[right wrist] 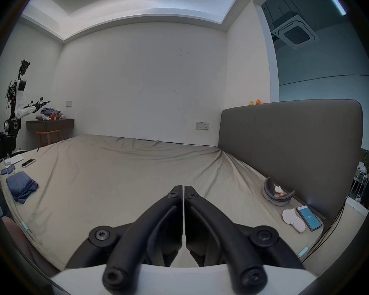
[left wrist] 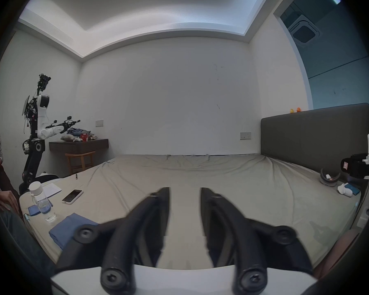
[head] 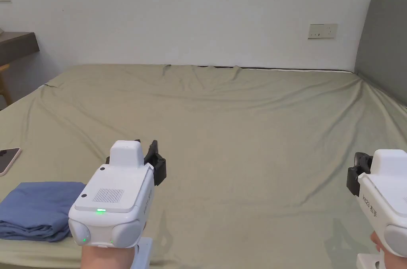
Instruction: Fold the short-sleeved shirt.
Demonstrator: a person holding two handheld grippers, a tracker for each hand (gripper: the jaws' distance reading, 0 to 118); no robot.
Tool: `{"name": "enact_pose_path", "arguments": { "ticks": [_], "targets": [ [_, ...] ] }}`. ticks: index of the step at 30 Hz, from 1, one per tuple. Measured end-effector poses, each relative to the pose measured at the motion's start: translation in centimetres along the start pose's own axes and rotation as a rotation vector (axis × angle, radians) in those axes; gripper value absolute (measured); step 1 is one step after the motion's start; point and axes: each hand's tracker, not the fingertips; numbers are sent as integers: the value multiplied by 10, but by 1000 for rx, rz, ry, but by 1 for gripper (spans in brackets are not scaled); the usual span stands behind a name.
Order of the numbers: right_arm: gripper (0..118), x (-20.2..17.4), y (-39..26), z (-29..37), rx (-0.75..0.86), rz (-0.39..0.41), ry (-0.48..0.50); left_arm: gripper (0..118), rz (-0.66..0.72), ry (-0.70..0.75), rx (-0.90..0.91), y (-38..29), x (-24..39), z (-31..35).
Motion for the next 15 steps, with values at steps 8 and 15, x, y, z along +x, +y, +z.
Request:
{"name": "enact_pose_path", "arguments": {
  "ticks": [8, 15],
  "targets": [
    [112, -1, 2, 2, 21, 6, -32, 117, -24, 14, 40, 0, 2, 1],
    [118, -8, 3, 2, 35, 15, -13, 117, -7, 18, 56, 2, 2, 3]
  ]
}}
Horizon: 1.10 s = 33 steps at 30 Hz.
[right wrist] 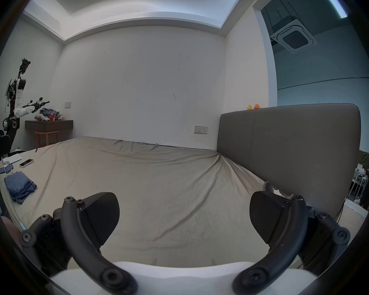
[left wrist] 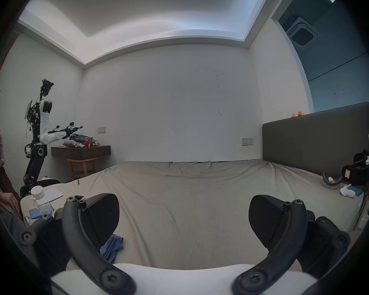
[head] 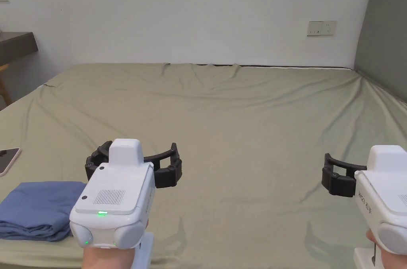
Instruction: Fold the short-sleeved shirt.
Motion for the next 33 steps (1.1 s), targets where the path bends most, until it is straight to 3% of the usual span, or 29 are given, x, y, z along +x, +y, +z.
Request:
{"name": "enact_pose_path", "arguments": {
  "ticks": [3, 7, 10, 13, 16, 18, 21, 22, 25, 29, 33],
  "targets": [
    [118, -5, 1, 1, 7, 0, 22, 117, -2, -5, -2, 0, 0, 0],
    [118, -7, 1, 0, -14, -79, 116, 117, -1, -13, -5, 0, 1, 1],
    [118, -13, 2, 1, -25, -68, 107, 117, -14, -16, -10, 0, 4, 1],
    [118, -21, 2, 2, -19, -3, 55, 117, -18, -25, -10, -1, 5, 2],
    [118, -24, 2, 0, -50, -34, 63, 117, -19, -29, -14, -1, 6, 1],
    [118, -27, 1, -1, -112, -106, 41, 117, -21, -31, -18, -1, 6, 1],
    [118, -37, 5, 0, -99, -40, -34, 117, -5, -32, -25, -1, 7, 0],
    [118, -42, 7, 1, -69, -16, -13, 117, 7, -34, -29, -1, 7, 0],
    [118, -44, 8, 8, -55, -46, 68, 117, 29, -38, -37, 2, 11, 0],
    [118, -58, 17, 15, -15, 0, 27, 117, 24, -59, -31, 3, 17, 2],
    [118, -63, 17, 16, -23, -6, 44, 117, 18, -73, -33, 2, 19, 2]
  ]
}}
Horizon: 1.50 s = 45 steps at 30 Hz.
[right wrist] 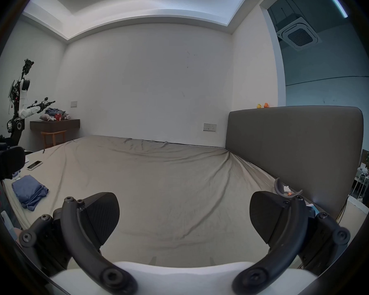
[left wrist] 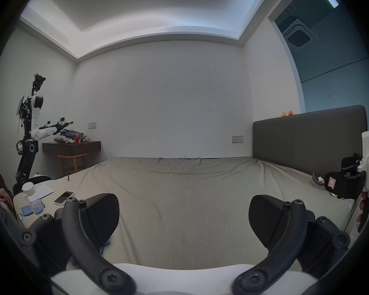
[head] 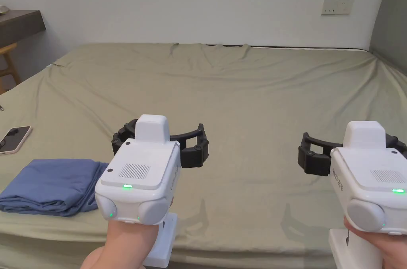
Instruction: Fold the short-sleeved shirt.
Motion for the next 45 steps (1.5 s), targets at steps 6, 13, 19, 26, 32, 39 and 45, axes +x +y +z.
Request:
{"name": "enact_pose_path", "arguments": {
  "ticks": [6, 13, 19, 26, 32, 39, 45],
  "targets": [
    [118, 4, 6, 2, -10, -98, 70, 117, 5, 6, 1, 1, -1, 0],
    [118, 8, 9, 2, -36, -159, 91, 117, -1, 7, 3, 1, -1, 1],
    [118, 5, 9, 1, -38, -137, 64, 117, -1, 13, 1, 1, 0, 0],
    [118, 6, 8, 0, -52, -154, 63, 117, -18, 8, -1, -1, 3, 0],
    [118, 5, 8, -2, -65, -127, 35, 117, -22, 5, -3, 0, 3, 1],
    [118, 7, 4, -6, -87, -126, 28, 117, -23, 1, -1, 0, 4, 2],
    [118, 7, 4, -7, -93, -113, 20, 117, -22, -3, 0, 0, 5, 2]
  ]
}}
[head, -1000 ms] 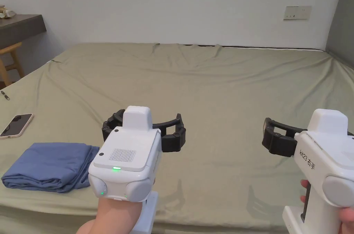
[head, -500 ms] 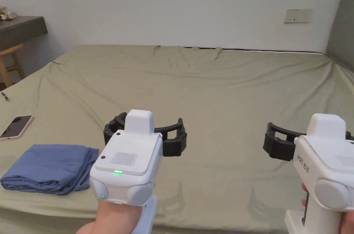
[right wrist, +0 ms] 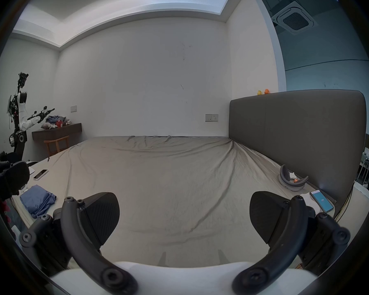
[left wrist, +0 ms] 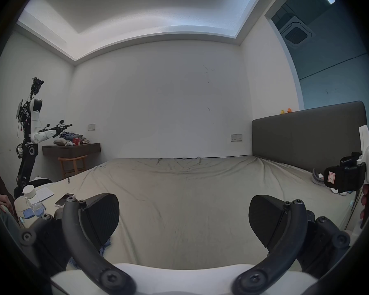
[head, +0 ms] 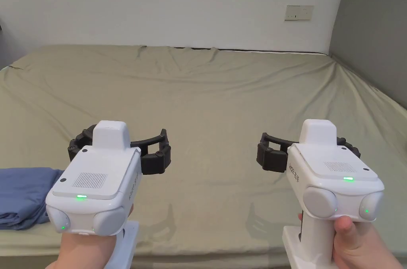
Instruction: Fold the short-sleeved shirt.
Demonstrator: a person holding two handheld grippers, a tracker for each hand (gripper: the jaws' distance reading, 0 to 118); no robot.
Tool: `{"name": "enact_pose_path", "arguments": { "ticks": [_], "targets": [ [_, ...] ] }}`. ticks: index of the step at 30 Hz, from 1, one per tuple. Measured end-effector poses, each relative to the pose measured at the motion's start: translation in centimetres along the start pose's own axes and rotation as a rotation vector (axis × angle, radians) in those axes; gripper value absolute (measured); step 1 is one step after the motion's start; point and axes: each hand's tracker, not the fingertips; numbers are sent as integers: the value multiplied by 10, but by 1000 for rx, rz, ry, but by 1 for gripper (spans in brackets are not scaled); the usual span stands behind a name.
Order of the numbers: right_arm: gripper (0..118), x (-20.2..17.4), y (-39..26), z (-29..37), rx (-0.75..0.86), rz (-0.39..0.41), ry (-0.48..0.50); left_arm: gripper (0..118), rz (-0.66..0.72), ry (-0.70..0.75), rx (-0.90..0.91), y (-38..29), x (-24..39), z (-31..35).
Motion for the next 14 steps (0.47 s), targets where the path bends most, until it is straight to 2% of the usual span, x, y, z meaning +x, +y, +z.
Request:
{"name": "enact_pose_path", "arguments": {
  "ticks": [11, 14],
  "targets": [
    [118, -1, -1, -3, -10, 10, -8, 117, 3, -1, -1, 0, 0, 0],
    [118, -2, -1, -1, 12, 34, -16, 117, 6, -1, -1, 1, -1, 0]
  ]
}}
